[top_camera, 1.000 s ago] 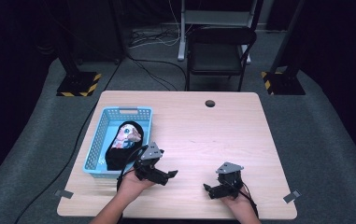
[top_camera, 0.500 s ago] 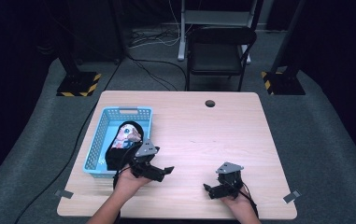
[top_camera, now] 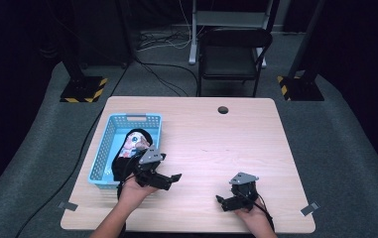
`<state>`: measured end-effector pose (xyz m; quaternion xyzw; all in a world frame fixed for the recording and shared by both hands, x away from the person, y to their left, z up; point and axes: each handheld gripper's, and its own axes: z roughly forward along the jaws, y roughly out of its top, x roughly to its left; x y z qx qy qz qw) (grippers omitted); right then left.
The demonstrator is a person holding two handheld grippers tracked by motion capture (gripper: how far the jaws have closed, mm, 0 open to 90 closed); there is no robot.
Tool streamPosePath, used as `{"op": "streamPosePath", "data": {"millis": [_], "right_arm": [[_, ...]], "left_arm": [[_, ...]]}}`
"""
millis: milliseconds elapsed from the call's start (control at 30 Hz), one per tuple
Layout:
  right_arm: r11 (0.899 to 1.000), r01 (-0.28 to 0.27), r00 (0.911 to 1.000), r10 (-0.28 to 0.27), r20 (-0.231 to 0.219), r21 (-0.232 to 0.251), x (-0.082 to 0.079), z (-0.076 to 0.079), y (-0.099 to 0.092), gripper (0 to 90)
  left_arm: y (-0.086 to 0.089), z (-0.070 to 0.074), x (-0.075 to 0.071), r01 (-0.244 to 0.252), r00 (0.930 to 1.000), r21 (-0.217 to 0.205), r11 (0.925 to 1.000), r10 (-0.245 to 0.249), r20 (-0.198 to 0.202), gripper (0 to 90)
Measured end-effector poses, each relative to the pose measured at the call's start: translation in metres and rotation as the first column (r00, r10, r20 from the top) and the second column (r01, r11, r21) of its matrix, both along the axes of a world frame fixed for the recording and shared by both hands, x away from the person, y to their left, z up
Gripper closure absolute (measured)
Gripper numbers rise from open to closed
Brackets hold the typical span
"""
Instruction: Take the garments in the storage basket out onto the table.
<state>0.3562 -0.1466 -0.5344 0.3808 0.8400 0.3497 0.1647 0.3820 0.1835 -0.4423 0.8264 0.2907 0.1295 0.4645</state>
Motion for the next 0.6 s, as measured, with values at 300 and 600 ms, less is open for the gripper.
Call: {"op": "streamPosePath", "data": {"millis": [300, 600], "right_arm": [[1.000, 0.000, 1.0000, 0.000, 0.000, 0.000, 0.000, 0.000, 0.000, 0.0], [1.000, 0.000, 1.0000, 0.000, 0.000, 0.000, 0.000, 0.000, 0.000, 0.0]], "left_arm": [[0.006, 0.003, 0.002, -0.020, 0.9998, -0.013, 0.9997, 0.020, 0.000, 5.7], [0.016, 0.005, 0.005, -0.056, 0.9984, -0.029, 0.9980, 0.056, -0.005, 5.7]]}}
